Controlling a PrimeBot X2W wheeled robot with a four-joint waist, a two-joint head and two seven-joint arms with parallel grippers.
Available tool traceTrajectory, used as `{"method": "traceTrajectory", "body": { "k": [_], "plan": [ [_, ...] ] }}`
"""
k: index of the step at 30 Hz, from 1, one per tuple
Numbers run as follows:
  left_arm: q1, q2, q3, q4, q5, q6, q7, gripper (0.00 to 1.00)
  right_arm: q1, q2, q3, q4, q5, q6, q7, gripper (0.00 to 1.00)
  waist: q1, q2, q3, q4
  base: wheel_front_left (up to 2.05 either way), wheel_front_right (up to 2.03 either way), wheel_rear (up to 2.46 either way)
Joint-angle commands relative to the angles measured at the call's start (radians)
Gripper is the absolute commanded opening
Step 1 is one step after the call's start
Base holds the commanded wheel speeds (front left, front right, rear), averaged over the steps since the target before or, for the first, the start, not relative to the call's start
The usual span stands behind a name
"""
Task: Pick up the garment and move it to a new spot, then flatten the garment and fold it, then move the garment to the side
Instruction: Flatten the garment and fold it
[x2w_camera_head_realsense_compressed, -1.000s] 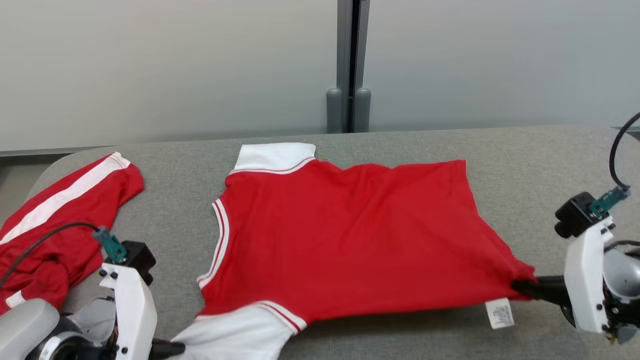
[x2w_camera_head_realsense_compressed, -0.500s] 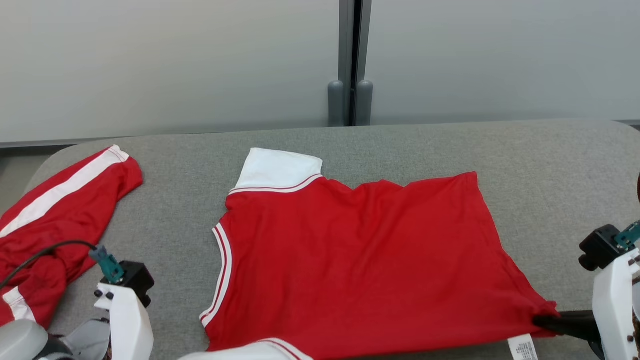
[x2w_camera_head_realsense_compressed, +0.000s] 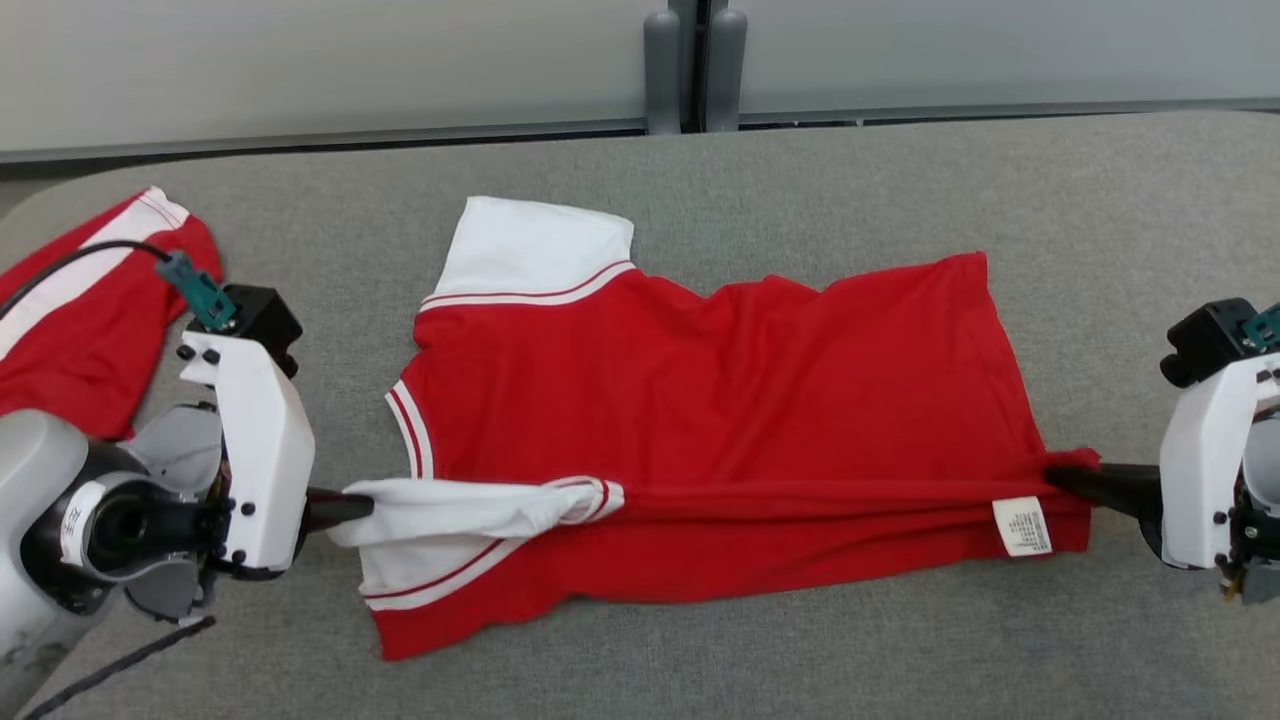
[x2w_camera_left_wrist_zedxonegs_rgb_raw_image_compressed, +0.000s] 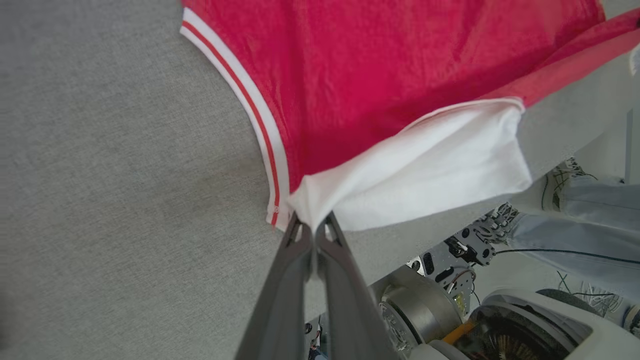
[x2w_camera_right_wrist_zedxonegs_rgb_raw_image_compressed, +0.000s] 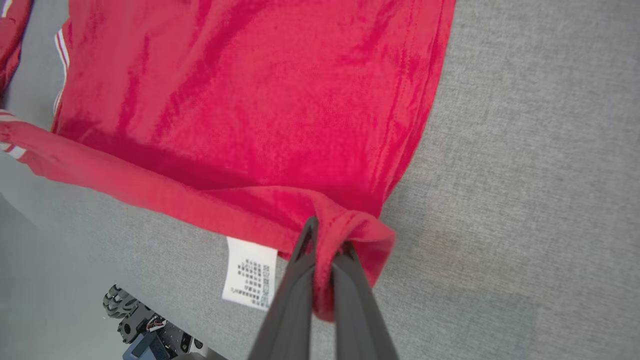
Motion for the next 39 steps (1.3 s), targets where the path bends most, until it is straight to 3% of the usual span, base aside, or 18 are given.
{"method": "traceTrajectory", "body": {
  "k": [1,6,9,10,11,12,19,23,26,30,34,39],
  "plan": [
    [-0.033,-0.013,0.000,0.034,0.017,-0.012,0.007,0.00,-0.018,0.016,-0.010,0.017,-0.007,0.000,0.006,0.00,0.0000,0.0000,0.047,-0.010,0.00,0.00,0.00],
    [-0.100,-0.077,0.002,0.133,0.038,-0.043,-0.002,0.00,-0.051,0.078,-0.034,0.085,-0.018,0.000,0.018,0.00,0.0000,0.0000,0.102,-0.023,0.00,0.00,0.00],
    [-0.121,-0.109,-0.003,0.192,0.047,-0.068,-0.010,0.00,-0.067,0.119,-0.040,0.127,-0.032,0.000,0.023,0.28,0.0000,0.0000,0.122,-0.025,0.00,0.00,0.00],
    [-0.130,-0.118,-0.003,0.212,0.053,-0.076,-0.019,0.00,-0.071,0.129,-0.044,0.144,-0.038,0.000,0.019,0.45,0.0000,0.0000,0.125,-0.025,0.00,0.00,0.00],
    [-0.136,-0.128,-0.002,0.227,0.058,-0.084,-0.029,0.86,-0.076,0.140,-0.051,0.157,-0.045,0.000,0.008,1.00,0.0000,0.0000,0.127,-0.024,0.00,0.00,0.00],
    [-0.138,-0.137,-0.001,0.245,0.060,-0.089,-0.038,1.00,-0.079,0.153,-0.057,0.167,-0.048,0.000,-0.003,1.00,0.0000,0.0000,0.127,-0.023,0.00,0.00,0.00],
    [-0.119,-0.172,0.020,0.319,0.066,-0.154,-0.126,1.00,-0.038,0.191,-0.120,0.197,-0.064,0.000,-0.133,1.00,0.0000,0.0000,0.065,-0.007,0.00,0.00,0.00],
    [-0.082,-0.169,0.053,0.295,0.093,-0.186,-0.255,1.00,0.007,0.184,-0.165,0.178,-0.080,0.000,-0.254,1.00,0.0000,0.0000,0.016,0.002,0.00,0.00,0.00],
    [-0.030,-0.160,0.084,0.259,0.126,-0.184,-0.384,1.00,0.057,0.181,-0.205,0.171,-0.115,0.000,-0.387,1.00,0.0000,0.0000,-0.020,0.009,0.00,0.00,0.00],
    [0.042,-0.147,0.120,0.215,0.176,-0.155,-0.548,1.00,0.119,0.185,-0.251,0.179,-0.155,0.000,-0.533,1.00,0.0000,0.0000,-0.053,0.014,0.00,0.00,0.00],
    [0.161,-0.126,0.143,0.154,0.274,-0.080,-0.756,1.00,0.215,0.201,-0.313,0.204,-0.218,0.000,-0.694,1.00,0.0000,0.0000,-0.087,0.020,0.00,0.00,0.00],
    [0.328,-0.123,0.181,0.075,0.350,0.036,-0.991,1.00,0.326,0.240,-0.385,0.238,-0.329,0.000,-0.752,1.00,0.0000,0.0000,-0.108,0.015,0.00,0.00,0.00]
  ]
}}
